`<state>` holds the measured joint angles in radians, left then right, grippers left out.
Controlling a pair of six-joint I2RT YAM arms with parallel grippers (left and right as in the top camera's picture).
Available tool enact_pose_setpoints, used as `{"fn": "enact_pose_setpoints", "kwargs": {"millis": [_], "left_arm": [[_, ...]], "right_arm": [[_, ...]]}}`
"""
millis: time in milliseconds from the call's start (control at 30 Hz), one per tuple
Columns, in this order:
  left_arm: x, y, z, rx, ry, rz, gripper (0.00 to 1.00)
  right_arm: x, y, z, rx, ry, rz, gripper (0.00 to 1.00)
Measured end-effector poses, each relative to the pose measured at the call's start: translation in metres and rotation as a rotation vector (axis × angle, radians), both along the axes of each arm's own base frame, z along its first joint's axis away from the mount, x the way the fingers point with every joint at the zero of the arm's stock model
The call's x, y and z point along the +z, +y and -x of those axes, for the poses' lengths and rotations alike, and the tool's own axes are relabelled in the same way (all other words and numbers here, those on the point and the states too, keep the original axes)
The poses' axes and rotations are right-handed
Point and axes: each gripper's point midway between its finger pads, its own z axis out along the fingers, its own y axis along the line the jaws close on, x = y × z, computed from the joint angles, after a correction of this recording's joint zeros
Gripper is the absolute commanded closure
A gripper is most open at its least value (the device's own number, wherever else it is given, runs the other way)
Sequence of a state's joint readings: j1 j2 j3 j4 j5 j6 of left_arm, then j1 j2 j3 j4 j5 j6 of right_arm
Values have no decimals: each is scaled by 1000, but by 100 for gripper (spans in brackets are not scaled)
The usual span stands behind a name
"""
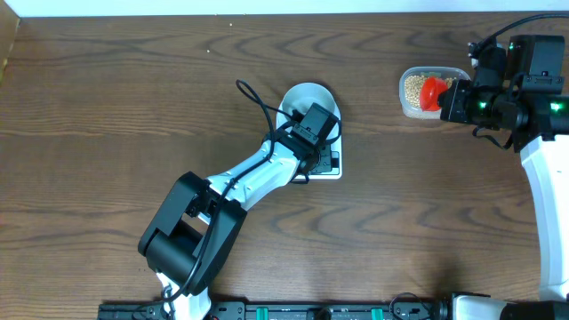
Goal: Scoop item into bowl and weigh 50g on scale
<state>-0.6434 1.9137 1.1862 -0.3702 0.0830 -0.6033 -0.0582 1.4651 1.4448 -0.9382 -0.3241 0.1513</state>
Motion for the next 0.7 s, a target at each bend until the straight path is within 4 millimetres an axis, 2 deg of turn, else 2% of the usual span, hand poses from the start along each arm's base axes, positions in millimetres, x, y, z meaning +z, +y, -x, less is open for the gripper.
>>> {"fn": "enact_pose_setpoints", "kwargs": {"millis": [700], "left_arm": [[-1,0,0,28,13,4,93]], "right_arm": [[0,-1,0,-4,0,6,99]]}}
